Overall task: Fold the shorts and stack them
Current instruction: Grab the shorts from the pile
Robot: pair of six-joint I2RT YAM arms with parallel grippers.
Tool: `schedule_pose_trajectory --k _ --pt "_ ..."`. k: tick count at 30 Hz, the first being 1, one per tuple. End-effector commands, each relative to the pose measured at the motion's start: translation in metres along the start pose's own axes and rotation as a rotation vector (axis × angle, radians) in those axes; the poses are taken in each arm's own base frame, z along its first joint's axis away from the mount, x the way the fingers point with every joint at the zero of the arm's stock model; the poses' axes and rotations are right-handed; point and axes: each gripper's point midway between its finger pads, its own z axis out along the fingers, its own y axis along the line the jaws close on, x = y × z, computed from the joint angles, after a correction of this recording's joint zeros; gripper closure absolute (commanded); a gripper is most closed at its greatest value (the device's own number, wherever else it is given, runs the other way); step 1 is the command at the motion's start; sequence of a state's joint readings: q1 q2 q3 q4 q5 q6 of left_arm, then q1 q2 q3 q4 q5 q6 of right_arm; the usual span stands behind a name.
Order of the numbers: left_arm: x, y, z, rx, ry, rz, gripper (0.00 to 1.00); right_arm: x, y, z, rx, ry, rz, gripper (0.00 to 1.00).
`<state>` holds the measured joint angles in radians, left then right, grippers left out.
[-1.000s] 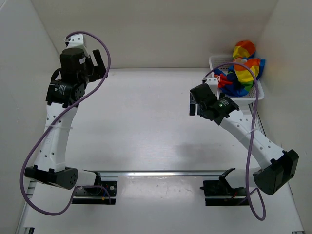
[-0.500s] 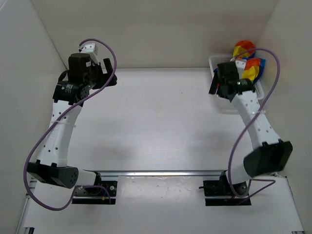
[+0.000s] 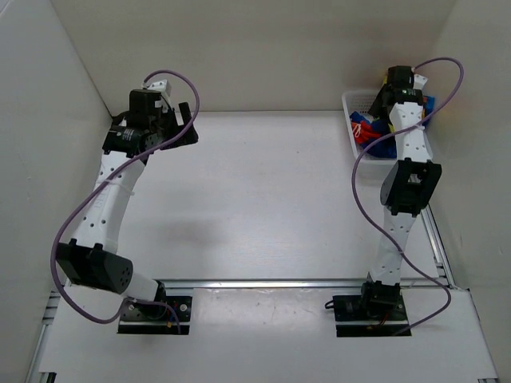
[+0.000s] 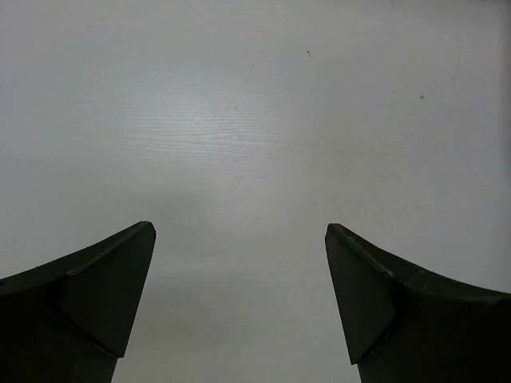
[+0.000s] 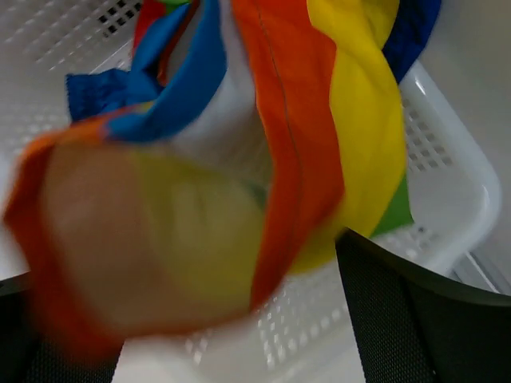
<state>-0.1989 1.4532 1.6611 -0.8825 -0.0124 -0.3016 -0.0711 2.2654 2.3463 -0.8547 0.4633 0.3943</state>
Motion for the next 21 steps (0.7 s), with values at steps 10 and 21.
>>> schedule_pose_trajectory --k 10,21 --pt "-0.010 0.011 0.031 -0.078 0.018 0.002 0.01 -0.001 0.040 0.095 -0.162 -0.033 0.137 0.70" --pt "0.003 0.013 0.028 -0.063 0.070 0.008 0.01 -0.110 0.057 -0.107 -0.402 -0.342 0.091 1.00"
